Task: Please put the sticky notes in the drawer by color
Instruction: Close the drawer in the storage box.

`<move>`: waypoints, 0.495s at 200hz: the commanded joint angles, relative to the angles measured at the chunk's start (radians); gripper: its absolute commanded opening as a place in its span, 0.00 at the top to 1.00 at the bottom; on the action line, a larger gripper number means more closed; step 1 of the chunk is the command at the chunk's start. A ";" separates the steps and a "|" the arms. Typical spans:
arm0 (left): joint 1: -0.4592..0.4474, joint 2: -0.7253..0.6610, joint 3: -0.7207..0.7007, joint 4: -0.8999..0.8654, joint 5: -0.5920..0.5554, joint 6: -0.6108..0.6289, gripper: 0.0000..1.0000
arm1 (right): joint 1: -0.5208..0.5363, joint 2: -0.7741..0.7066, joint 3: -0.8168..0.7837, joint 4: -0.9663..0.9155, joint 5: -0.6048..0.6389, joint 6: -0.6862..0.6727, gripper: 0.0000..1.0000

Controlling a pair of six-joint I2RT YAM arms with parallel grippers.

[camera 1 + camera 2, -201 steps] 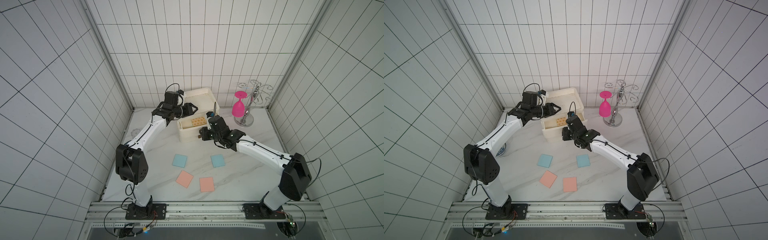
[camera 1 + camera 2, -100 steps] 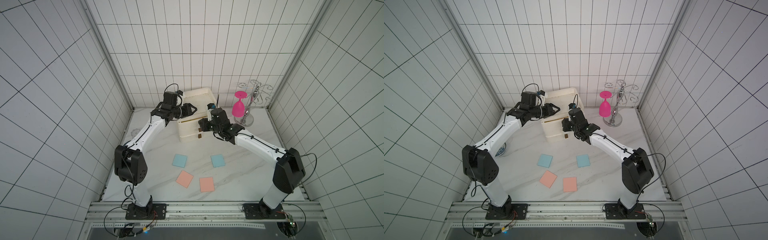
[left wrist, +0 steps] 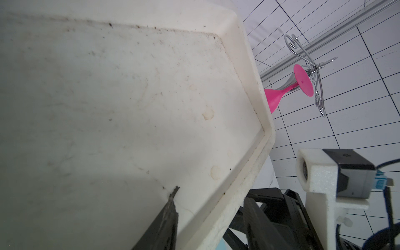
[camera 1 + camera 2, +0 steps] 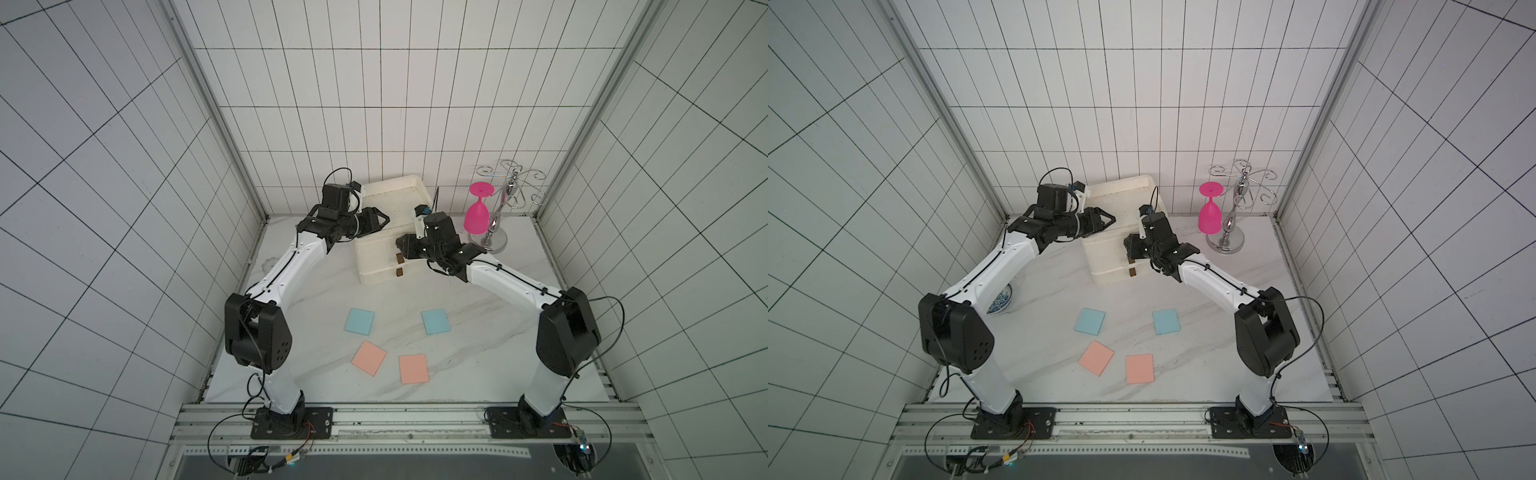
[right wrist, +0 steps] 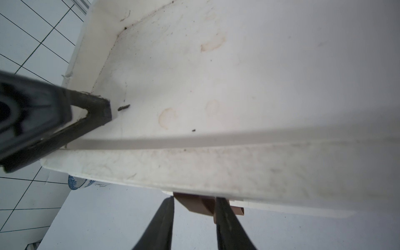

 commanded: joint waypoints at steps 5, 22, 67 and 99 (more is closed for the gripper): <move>0.006 0.019 -0.032 -0.154 -0.025 0.015 0.47 | -0.021 0.023 0.055 0.022 -0.015 -0.017 0.60; 0.006 0.012 -0.017 -0.172 -0.031 0.024 0.48 | -0.022 0.014 0.053 0.009 -0.023 -0.026 0.58; 0.006 -0.075 -0.001 -0.198 -0.047 0.032 0.47 | -0.010 -0.137 -0.026 -0.114 0.003 -0.063 0.50; 0.009 -0.195 -0.055 -0.168 -0.075 0.025 0.45 | 0.015 -0.263 -0.149 -0.259 0.085 -0.103 0.38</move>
